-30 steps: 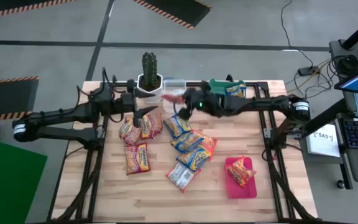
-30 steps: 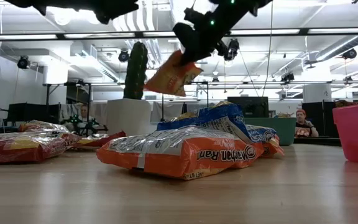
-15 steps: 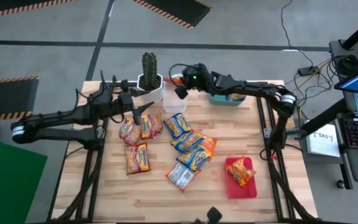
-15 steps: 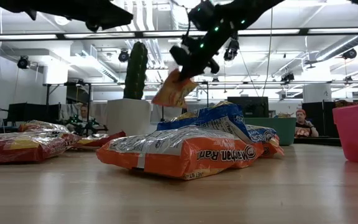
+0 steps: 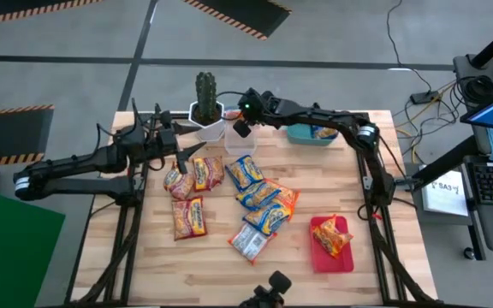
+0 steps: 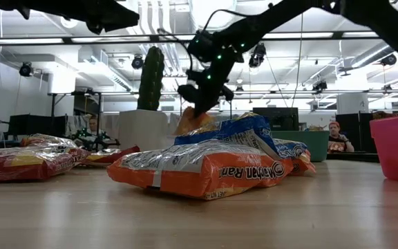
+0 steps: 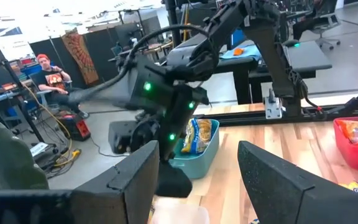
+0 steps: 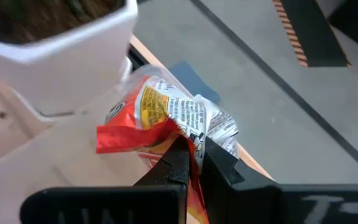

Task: Sort Maruchan noodles
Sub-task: Put the orange noodle pack into the transparent bin, then put the blue noodle pack into the green bin

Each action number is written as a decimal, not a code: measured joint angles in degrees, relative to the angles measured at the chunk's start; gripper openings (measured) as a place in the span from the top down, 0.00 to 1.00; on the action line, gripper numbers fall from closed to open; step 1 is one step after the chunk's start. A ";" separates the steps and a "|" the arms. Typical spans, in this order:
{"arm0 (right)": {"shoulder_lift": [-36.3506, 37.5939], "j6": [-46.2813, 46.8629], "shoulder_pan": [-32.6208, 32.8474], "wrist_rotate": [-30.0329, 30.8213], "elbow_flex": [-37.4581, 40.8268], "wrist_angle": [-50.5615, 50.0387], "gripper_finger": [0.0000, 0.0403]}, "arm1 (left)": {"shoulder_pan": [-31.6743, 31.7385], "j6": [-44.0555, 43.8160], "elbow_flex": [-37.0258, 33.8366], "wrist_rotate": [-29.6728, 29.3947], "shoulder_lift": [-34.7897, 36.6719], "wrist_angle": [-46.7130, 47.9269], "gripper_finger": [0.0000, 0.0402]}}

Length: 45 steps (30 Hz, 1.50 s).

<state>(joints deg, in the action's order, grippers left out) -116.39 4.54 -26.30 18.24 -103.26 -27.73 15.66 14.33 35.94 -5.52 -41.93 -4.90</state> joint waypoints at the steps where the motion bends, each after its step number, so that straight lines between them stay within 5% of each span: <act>1: -0.74 0.00 0.00 0.73 -0.78 -0.94 0.97 | 0.00 0.00 0.00 0.00 -0.03 -0.04 0.50; 12: -5.39 2.18 0.02 1.32 -5.70 -2.93 0.96 | 0.00 -0.02 0.00 0.02 -0.05 -0.05 0.50; 29: -6.41 0.04 -0.63 8.39 -6.23 4.88 0.61 | -0.02 -0.31 0.00 0.16 0.26 0.05 0.50; 37: -7.72 -5.02 -1.11 10.33 -6.15 8.75 0.63 | -0.02 -0.46 0.00 0.20 0.36 0.17 0.50; 45: -1.29 -5.20 -0.30 8.21 -6.15 -2.45 0.68 | -0.04 -0.23 0.00 0.19 0.45 1.85 0.50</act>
<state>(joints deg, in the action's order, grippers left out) -117.69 -0.66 -26.60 26.45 -109.40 -30.19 15.62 14.10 35.94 -5.33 -41.48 -3.05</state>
